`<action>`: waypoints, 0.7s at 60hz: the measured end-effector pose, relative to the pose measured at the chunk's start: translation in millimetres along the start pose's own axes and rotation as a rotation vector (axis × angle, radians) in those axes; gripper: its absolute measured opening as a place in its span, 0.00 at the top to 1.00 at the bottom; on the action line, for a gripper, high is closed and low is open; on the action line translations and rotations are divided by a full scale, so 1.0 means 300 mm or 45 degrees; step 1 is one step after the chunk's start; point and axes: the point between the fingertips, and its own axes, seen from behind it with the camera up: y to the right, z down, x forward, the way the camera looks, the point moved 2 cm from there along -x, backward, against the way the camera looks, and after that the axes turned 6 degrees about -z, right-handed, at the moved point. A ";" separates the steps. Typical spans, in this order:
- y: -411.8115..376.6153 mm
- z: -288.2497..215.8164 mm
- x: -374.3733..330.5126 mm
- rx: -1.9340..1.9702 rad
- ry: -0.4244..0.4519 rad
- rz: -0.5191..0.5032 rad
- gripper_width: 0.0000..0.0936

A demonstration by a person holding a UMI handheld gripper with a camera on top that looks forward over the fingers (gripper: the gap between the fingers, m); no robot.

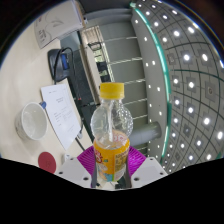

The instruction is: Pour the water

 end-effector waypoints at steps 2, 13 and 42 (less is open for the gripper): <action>0.003 0.001 -0.006 0.131 0.022 -0.038 0.58; -0.068 0.011 -0.004 0.863 0.117 -0.303 0.58; -0.533 0.195 0.148 1.486 0.079 -0.695 0.58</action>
